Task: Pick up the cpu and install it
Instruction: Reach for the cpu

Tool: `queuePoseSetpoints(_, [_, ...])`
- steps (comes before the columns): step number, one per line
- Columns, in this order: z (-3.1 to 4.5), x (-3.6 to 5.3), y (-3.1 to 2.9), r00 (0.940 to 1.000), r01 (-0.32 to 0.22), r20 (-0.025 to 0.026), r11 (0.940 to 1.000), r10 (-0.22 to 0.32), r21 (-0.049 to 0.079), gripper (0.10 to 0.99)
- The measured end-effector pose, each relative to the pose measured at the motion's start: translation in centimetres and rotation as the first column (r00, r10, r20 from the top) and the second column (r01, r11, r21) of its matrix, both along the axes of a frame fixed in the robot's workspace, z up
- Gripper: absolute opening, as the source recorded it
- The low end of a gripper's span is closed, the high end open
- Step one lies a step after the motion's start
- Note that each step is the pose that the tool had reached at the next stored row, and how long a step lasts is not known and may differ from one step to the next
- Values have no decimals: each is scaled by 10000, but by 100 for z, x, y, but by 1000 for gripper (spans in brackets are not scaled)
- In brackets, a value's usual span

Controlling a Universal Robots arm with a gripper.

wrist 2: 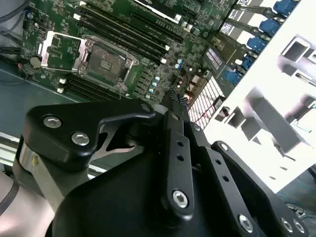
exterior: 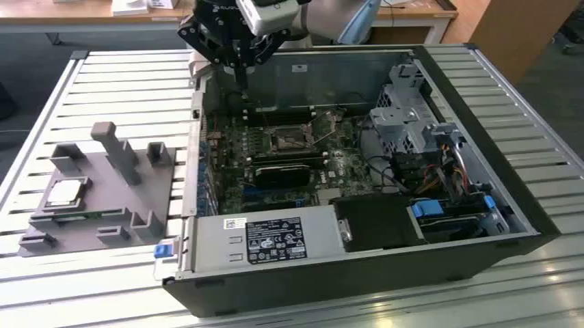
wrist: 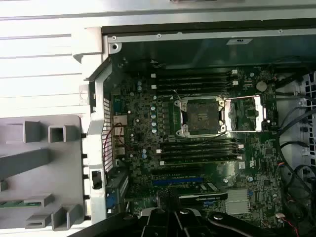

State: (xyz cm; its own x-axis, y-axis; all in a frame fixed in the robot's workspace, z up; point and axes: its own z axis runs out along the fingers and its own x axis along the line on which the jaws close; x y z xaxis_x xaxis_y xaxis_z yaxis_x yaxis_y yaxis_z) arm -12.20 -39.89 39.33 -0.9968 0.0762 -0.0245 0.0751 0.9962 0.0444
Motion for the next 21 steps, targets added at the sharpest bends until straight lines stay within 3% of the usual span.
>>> queuePoseSetpoints(7, [0,-10,0,10000,1,0,10000,-1,-1,106])
queuePoseSetpoints(14, [-7,-80,0,10000,0,-4,10000,0,0,106])
queuePoseSetpoints(21, [-19,-140,1,10000,1,-48,10000,-1,-1,106])
